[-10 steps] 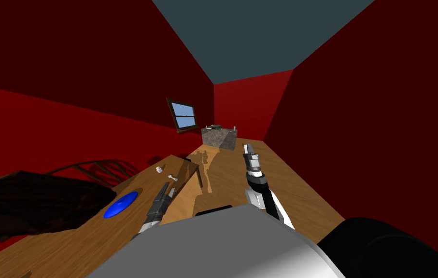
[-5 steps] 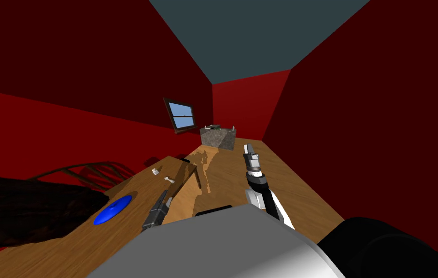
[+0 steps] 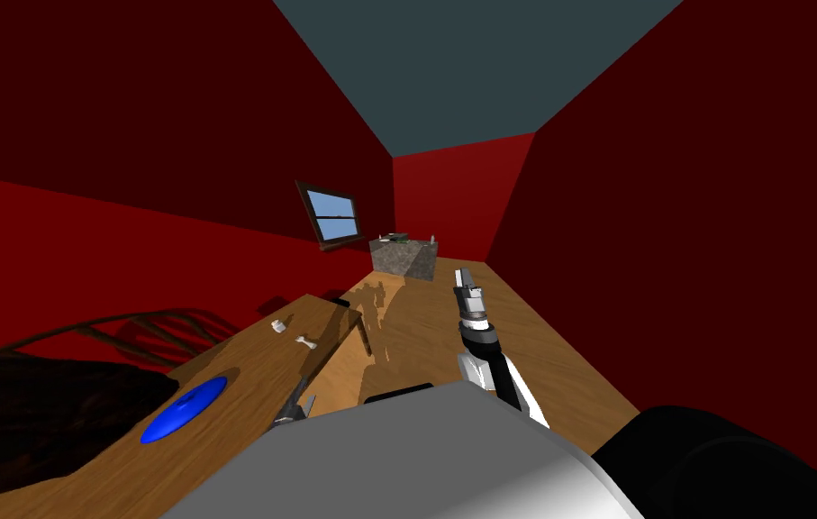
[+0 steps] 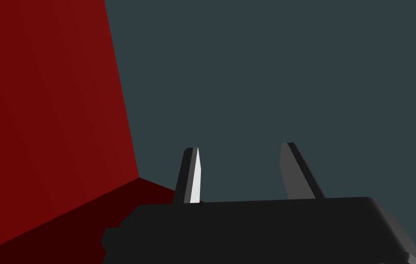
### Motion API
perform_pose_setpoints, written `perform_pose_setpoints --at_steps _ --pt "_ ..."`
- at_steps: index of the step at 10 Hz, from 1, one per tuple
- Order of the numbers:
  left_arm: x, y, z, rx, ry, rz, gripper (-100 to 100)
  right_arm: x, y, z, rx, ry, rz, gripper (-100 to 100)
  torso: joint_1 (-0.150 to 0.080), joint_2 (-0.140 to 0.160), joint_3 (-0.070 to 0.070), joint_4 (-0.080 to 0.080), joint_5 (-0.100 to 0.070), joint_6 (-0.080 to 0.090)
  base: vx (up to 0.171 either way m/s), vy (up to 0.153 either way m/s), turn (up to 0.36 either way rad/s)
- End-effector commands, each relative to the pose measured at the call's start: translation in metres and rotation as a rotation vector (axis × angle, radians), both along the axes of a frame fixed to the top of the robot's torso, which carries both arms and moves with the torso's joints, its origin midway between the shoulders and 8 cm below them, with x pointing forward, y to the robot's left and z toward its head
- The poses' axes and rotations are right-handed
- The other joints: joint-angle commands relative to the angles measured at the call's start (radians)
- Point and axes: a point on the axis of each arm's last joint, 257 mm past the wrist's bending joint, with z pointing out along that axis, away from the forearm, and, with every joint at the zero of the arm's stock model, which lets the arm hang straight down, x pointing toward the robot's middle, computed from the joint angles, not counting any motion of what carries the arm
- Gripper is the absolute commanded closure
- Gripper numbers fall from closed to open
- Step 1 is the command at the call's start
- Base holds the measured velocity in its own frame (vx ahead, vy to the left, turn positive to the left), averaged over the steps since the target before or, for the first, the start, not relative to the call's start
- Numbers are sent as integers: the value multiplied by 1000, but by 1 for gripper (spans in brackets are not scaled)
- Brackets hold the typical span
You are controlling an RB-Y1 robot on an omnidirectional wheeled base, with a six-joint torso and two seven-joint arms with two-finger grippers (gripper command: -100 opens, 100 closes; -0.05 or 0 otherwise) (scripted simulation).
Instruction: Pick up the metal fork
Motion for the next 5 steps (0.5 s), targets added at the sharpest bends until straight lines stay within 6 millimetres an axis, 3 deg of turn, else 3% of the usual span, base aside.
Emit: perform_pose_setpoints --at_steps 1,2,5 --pt "-24 9 -21 -2 65 -3 -100 0 0 0 0 0 0 0 0 0 0 0 0 0 73 -68 -95" --pt "-32 12 -31 -1 90 4 -100 0 0 0 0 0 0 0 -1 -2 -1 0 0 0 67 -49 -25" --pt "-87 26 -75 0 233 4 -100 0 0 0 0 0 0 0 1 -2 -1 0 0 0 80 -45 -66"
